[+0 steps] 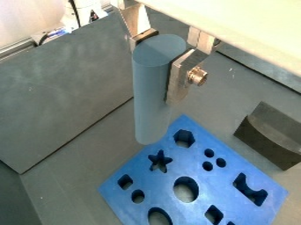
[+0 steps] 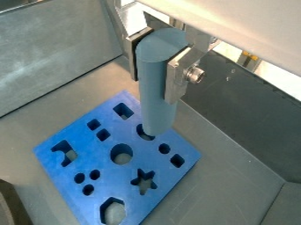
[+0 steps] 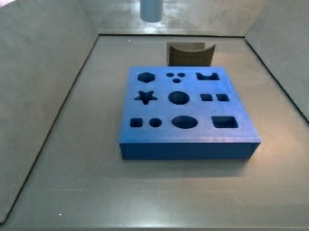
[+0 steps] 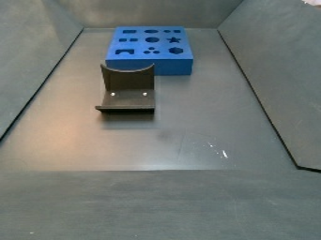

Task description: Insert the oval object.

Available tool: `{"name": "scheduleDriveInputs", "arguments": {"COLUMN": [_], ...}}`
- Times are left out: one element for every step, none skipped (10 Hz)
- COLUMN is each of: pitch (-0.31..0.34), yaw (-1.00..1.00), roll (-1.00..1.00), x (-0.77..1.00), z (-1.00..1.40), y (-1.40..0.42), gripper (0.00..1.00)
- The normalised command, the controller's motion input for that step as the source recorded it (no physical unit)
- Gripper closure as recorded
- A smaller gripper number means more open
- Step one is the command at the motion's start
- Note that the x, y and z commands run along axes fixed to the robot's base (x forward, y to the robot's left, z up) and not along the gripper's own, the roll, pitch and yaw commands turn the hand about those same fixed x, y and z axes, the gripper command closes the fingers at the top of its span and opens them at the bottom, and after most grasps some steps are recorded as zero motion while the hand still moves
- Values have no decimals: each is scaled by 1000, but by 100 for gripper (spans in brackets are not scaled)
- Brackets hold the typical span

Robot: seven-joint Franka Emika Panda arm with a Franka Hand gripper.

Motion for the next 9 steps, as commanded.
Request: {"name": "scheduleDriveInputs", "arguments": {"pitch": [-40, -69, -71, -51, -9, -4, 0, 0, 0], "yaw": [-806, -994, -1000, -1000, -894, -920, -980, -960, -960], "roll": [-17, 0, 0, 0, 0, 0, 0, 0, 0], "x": [0, 0, 0, 0, 66, 6, 0, 0, 0], "z": [-326, -429, -511, -569, -537, -500, -477, -409, -406], "y": [-309, -163, -117, -126, -149, -151, -149, -166, -166], "gripper": [100, 100, 100, 100, 100, 100, 100, 100, 100]}}
